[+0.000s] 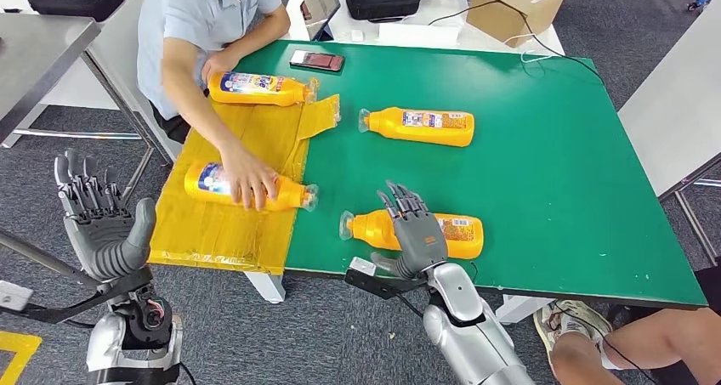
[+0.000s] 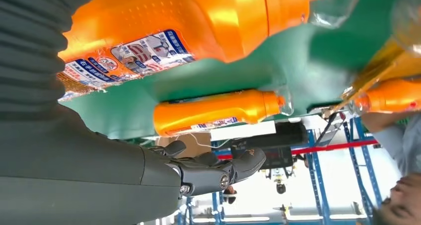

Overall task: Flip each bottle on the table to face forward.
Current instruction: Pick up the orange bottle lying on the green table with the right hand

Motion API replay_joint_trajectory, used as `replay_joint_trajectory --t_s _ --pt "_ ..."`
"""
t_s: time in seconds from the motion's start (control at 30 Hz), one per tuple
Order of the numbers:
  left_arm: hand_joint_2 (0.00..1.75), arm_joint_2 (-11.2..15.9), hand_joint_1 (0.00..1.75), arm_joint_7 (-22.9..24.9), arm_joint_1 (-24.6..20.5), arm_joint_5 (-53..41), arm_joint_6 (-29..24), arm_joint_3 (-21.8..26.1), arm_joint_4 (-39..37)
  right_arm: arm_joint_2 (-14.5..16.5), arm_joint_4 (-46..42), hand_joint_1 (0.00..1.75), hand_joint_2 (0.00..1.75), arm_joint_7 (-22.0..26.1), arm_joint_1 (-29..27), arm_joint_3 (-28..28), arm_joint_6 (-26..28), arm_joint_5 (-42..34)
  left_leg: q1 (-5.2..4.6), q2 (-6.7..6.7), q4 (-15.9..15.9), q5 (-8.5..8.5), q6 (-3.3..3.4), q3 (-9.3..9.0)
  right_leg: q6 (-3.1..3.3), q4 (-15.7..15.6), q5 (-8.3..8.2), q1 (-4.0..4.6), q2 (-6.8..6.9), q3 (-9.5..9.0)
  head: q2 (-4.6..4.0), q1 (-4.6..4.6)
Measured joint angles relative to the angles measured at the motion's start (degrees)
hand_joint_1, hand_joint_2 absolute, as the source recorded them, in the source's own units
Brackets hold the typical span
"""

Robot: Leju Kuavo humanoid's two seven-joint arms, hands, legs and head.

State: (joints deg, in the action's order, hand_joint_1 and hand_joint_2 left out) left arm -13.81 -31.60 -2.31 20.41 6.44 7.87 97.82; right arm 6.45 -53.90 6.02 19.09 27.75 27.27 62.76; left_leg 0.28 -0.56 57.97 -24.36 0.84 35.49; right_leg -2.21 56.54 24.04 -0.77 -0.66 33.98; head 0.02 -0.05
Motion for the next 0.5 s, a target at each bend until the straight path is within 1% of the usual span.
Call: replay_joint_trajectory --t_s 0.1,0.23,0.37,0.5 --pt "1.75 0.00 0.00 -0.01 0.17 -0.38 -0.14 0.09 0.21 -0.15 0.01 0.00 1.75 -0.47 -0.03 -0.05 -1.30 -0.10 0.01 0.00 0.00 0.00 0.00 0.00 0.00 0.00 0.00 -0.01 0.00 0.00 0.00 0.00" --pt "1.75 0.00 0.00 -0.01 0.33 -1.00 -0.46 0.21 0.27 -0.39 0.30 0.00 1.75 -3.11 -0.07 -0.05 -4.85 0.38 0.01 0.00 0.00 0.00 0.00 0.00 0.00 0.00 0.00 -0.03 0.00 0.00 0.00 0.01" --pt "1.75 0.00 0.00 -0.03 1.28 -1.59 -0.73 0.40 1.11 -1.33 0.52 0.00 1.75 -7.13 -1.03 0.04 -7.51 2.98 0.00 -0.02 0.00 0.00 0.00 0.00 0.00 -0.01 0.00 -0.04 0.01 -0.01 0.00 0.01" --pt "1.75 0.00 0.00 0.01 2.96 -1.77 -1.04 0.84 2.50 -3.28 -2.04 0.00 1.75 -12.82 -4.17 0.15 -7.35 9.25 -0.01 -0.02 0.00 -0.04 0.00 0.00 -0.01 -0.04 0.01 -0.05 0.01 0.00 0.00 0.00"
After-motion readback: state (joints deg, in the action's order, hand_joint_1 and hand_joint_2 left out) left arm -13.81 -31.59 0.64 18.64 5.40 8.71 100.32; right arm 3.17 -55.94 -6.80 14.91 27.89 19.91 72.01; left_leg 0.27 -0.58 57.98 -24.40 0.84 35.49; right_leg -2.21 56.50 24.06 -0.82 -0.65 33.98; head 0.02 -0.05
